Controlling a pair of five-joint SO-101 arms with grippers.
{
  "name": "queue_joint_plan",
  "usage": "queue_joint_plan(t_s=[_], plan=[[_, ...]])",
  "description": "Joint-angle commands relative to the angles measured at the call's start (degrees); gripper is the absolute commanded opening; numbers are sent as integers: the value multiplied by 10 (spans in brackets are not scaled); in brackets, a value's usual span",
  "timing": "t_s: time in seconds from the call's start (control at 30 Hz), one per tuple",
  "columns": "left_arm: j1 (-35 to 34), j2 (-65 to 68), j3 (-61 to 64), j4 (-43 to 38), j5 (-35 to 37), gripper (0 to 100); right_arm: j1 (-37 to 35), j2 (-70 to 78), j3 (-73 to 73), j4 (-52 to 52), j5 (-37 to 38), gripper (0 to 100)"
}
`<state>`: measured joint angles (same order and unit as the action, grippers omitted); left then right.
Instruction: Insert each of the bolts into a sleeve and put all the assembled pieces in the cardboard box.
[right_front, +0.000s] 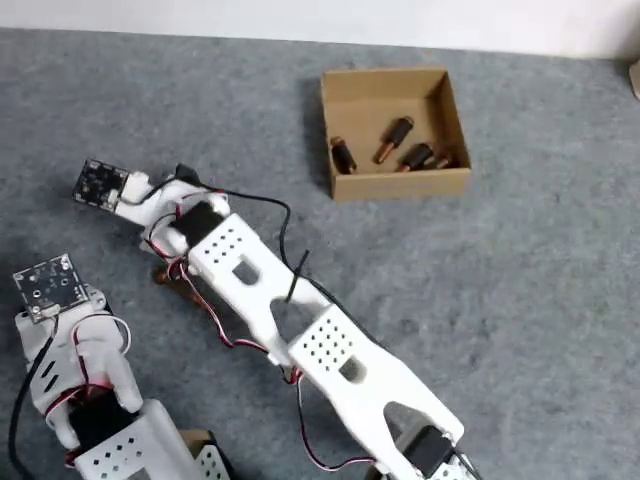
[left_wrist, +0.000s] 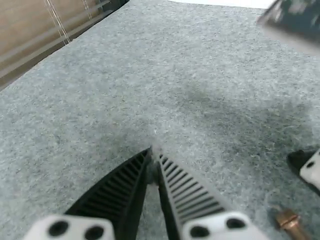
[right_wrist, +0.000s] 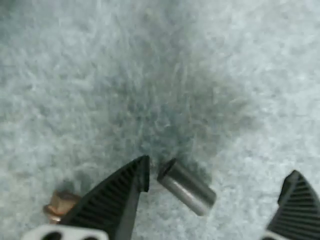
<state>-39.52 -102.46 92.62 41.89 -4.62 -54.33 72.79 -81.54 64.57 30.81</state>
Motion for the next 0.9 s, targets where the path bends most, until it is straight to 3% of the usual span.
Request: queue_joint_plan(t_s=[0.0, 0.4, 0.87], plan=[[11, -5, -5, 2, 3, 5, -1, -7, -30, 12, 8, 374], [11, -5, -4, 2, 3, 5, 38, -3, 8, 38, 7, 374], [11, -5, -4, 2, 3, 5, 10, -3, 15, 43, 11, 372]])
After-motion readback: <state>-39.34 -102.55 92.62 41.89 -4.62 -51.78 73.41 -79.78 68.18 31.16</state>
